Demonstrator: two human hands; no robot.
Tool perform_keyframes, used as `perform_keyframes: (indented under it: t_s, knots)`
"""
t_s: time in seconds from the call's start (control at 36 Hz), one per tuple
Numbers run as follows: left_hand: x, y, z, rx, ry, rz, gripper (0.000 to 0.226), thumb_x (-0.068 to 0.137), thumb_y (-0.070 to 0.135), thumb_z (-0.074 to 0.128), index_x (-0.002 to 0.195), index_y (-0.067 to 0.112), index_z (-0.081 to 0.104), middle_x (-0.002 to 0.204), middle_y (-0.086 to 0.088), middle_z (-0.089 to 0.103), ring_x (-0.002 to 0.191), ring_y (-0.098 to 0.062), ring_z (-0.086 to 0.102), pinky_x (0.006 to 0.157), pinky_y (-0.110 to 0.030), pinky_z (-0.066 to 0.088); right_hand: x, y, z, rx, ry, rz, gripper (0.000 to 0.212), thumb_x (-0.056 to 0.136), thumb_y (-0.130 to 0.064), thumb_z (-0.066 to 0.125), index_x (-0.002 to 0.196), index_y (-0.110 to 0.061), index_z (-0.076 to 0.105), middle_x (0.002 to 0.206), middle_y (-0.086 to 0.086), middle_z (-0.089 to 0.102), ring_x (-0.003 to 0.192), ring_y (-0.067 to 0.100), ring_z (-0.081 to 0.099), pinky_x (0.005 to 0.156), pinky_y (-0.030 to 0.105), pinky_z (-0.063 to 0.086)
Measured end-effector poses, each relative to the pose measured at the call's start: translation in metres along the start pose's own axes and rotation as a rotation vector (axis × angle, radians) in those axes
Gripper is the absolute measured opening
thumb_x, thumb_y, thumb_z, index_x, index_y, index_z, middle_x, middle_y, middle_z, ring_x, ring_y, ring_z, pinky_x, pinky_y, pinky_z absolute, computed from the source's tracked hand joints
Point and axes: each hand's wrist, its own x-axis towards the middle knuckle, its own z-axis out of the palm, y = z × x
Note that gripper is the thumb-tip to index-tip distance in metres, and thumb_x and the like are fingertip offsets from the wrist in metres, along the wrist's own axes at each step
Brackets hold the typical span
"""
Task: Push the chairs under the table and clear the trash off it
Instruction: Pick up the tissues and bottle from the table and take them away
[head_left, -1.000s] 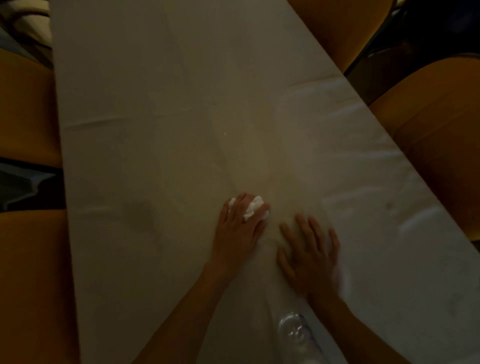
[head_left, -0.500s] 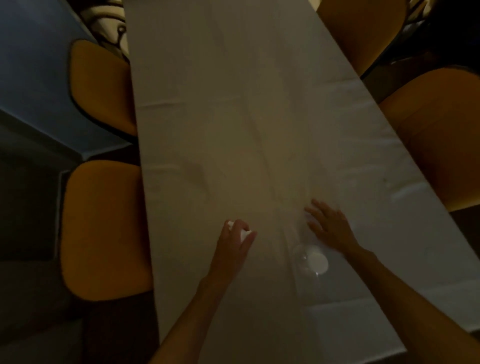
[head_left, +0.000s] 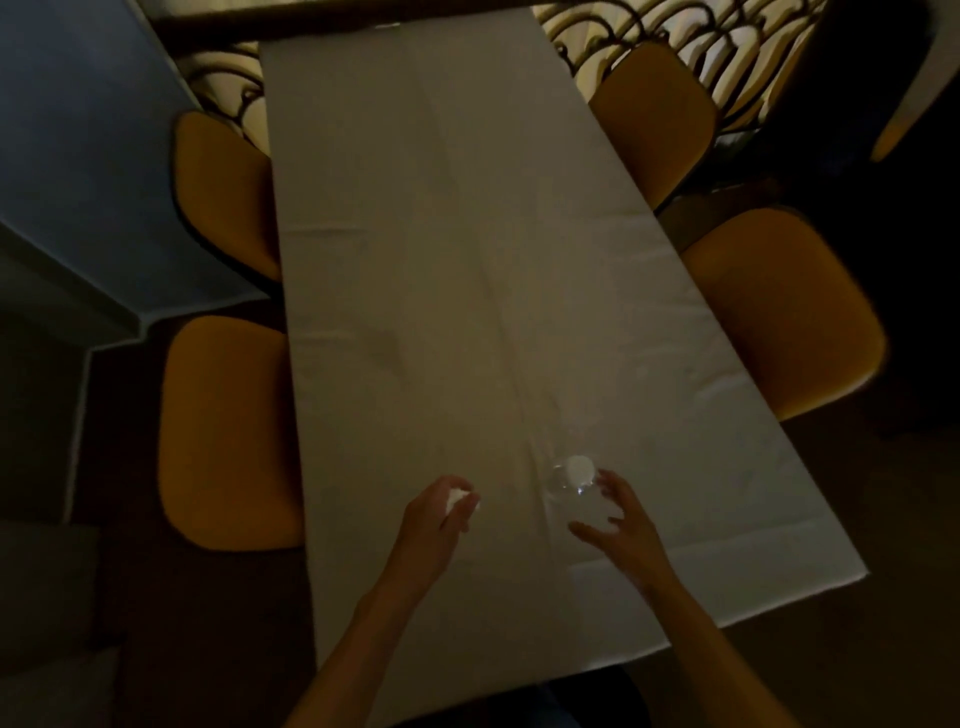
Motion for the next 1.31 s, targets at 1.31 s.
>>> perform_keyframes:
  t_s: [1.31]
  knots:
    - [-0.039, 0.053, -0.042, -0.173, -0.149, 0.17, 0.006, 0.096, 0.028, 0.055, 0.101, 0.025, 0.058, 0.083, -0.002, 0.071, 0.075, -0.015, 0.069, 0.067, -0.034, 0.054, -0.124, -0.111, 0.012, 0.086, 0.254, -0.138, 0.063, 0.064, -0.052, 0.082, 0.119, -0.037, 0.054, 0.108, -0.019, 0.064, 0.098, 0.002, 0.062, 0.078, 0.016, 0.047]
